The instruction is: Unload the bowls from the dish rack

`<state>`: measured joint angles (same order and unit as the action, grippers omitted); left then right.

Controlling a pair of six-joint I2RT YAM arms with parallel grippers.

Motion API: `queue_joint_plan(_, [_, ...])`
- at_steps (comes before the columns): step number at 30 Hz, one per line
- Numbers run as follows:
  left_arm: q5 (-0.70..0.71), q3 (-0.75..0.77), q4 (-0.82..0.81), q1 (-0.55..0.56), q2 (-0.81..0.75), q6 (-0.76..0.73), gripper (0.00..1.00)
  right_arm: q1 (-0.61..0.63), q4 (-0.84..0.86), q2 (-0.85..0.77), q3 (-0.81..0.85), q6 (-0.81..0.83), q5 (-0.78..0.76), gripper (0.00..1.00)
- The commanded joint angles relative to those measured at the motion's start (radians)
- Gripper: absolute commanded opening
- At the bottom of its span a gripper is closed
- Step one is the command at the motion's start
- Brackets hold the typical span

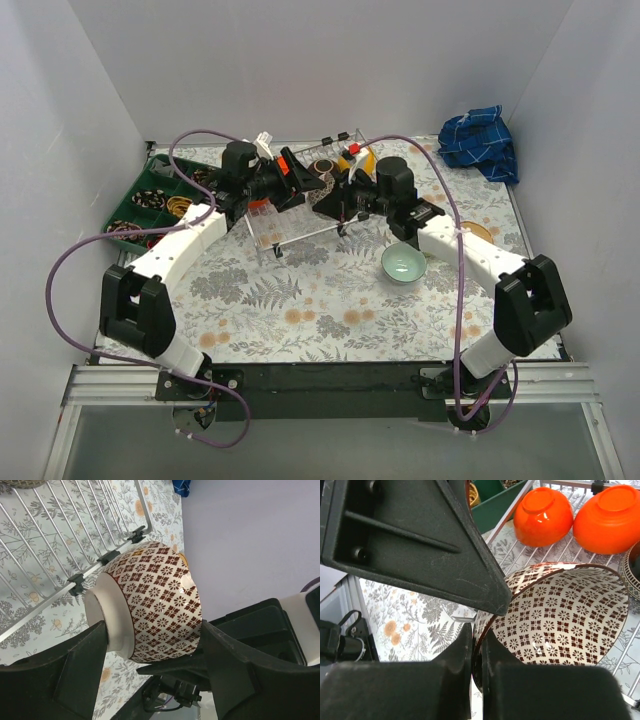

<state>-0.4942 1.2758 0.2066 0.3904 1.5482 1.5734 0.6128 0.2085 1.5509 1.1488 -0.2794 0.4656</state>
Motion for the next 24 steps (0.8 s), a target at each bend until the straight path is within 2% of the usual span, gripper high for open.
queue_joint_plan(1, [-0.015, -0.023, -0.081, -0.002, -0.123, 0.001, 0.16, -0.001, -0.098, -0.098, 0.026, 0.078, -0.005, 0.01])
queue_joint_plan(2, [-0.001, -0.036, -0.081, -0.001, -0.137, -0.013, 0.38, 0.001, -0.133, -0.113, 0.025, 0.097, -0.018, 0.01])
queue_joint_plan(4, [0.029, -0.049, -0.070, -0.004, -0.184, -0.041, 0.55, 0.001, -0.257, -0.162, 0.020, 0.150, -0.074, 0.01])
queue_joint_plan(5, [0.067, -0.056, -0.062, -0.002, -0.200, -0.073, 0.69, 0.001, -0.302, -0.179, 0.016, 0.169, -0.097, 0.01])
queue_joint_plan(7, [0.109, -0.059, -0.029, -0.004, -0.247, -0.122, 0.73, 0.002, -0.386, -0.239, 0.002, 0.206, -0.172, 0.01])
queue_joint_plan(12, [0.262, -0.110, 0.040, -0.004, -0.338, -0.271, 0.96, 0.001, -0.655, -0.331, -0.063, 0.267, -0.367, 0.01])
queue_joint_plan(18, [0.390, -0.193, 0.100, -0.002, -0.451, -0.401, 0.98, 0.002, -0.811, -0.387, -0.103, 0.264, -0.536, 0.01])
queue_joint_plan(24, [0.425, -0.259, 0.163, -0.002, -0.514, -0.432, 0.98, 0.002, -0.836, -0.339, -0.135, 0.221, -0.613, 0.01])
